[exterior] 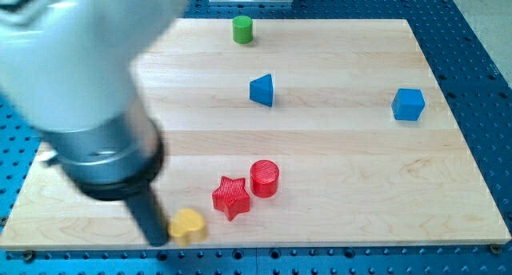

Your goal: Push the yellow heart to the bottom of the red star

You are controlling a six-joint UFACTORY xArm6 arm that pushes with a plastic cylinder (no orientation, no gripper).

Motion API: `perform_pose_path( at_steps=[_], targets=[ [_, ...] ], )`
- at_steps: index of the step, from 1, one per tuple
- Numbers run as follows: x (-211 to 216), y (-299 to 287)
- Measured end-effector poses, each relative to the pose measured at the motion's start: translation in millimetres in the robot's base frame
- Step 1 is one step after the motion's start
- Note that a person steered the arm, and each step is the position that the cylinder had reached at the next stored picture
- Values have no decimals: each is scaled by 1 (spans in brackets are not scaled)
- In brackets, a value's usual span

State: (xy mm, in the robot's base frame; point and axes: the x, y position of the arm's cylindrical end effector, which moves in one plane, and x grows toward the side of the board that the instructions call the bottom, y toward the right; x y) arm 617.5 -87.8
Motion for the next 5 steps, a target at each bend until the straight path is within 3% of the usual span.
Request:
perform_pose_path(
  at_steps=[1,2,5],
  targets=[
    [-23,-6],
    [0,-32],
    [0,-13]
  ],
)
